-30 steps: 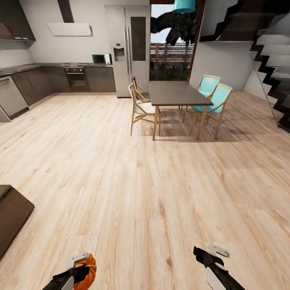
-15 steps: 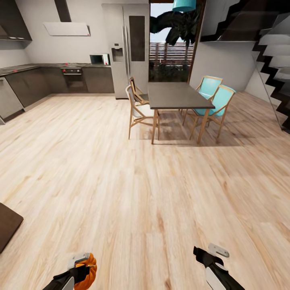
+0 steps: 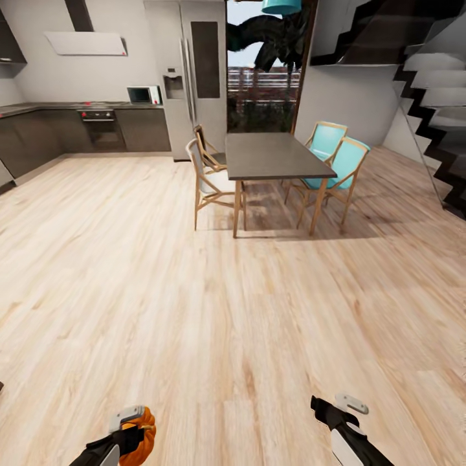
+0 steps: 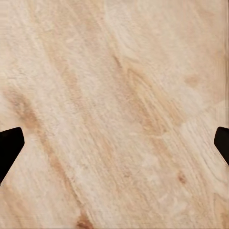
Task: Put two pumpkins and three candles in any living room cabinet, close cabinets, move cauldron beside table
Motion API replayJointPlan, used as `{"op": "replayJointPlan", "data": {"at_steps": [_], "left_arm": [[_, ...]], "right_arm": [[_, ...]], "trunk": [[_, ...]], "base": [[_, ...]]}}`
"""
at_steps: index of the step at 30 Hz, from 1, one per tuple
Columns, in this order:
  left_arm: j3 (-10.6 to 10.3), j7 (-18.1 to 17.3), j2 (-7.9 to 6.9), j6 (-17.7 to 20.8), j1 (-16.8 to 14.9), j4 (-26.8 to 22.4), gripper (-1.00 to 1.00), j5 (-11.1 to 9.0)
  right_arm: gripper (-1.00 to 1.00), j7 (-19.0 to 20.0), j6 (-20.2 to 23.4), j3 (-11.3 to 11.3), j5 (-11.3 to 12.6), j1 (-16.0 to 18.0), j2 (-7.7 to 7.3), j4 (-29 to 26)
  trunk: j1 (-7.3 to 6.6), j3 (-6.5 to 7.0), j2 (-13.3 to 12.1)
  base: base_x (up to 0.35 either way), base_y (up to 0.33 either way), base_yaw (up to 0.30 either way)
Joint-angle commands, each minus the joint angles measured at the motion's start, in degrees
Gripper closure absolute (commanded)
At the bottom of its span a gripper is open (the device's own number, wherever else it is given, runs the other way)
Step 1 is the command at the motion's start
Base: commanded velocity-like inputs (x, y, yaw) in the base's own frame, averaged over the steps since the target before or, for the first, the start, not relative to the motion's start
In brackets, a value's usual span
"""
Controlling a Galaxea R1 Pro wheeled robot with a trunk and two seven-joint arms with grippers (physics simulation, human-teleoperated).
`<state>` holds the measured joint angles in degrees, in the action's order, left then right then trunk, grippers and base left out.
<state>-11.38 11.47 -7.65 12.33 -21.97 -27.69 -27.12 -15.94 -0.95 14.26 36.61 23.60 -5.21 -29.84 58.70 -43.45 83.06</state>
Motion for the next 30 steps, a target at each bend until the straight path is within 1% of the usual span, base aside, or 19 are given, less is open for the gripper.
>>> {"op": "replayJointPlan", "data": {"at_steps": [1,7,12,25,30], "left_arm": [[-0.48,0.57,-0.10,0.23,0.00,-0.18,1.00,-0.48],[-0.48,0.57,-0.08,0.13,0.00,-0.17,1.00,-0.48],[-0.48,0.57,-0.08,0.06,0.00,-0.20,1.00,-0.48],[-0.48,0.57,-0.13,0.06,0.00,-0.21,1.00,-0.48],[-0.48,0.57,-0.15,0.06,0.00,-0.21,1.00,-0.48]], "right_arm": [[-1.00,-0.41,-0.10,0.45,0.54,0.05,-0.07,-0.05],[-1.00,-0.41,-0.10,0.41,0.57,0.05,-0.07,-0.04],[-1.00,-0.41,-0.10,0.36,0.57,0.05,-0.07,-0.04],[-1.00,-0.41,-0.10,0.34,0.57,0.05,-0.07,-0.04],[-1.00,-0.41,-0.10,0.33,0.57,0.05,-0.07,-0.04]], "trunk": [[0.03,-0.08,0.02],[0.03,-0.28,0.02],[0.03,-0.42,0.02],[0.03,-0.46,0.02],[0.03,-0.46,0.02]], "base": [[0.320,-0.107,-0.247],[0.285,-0.158,-0.254],[0.184,-0.209,-0.263],[0.017,-0.220,-0.276],[0.017,-0.152,-0.278]]}}
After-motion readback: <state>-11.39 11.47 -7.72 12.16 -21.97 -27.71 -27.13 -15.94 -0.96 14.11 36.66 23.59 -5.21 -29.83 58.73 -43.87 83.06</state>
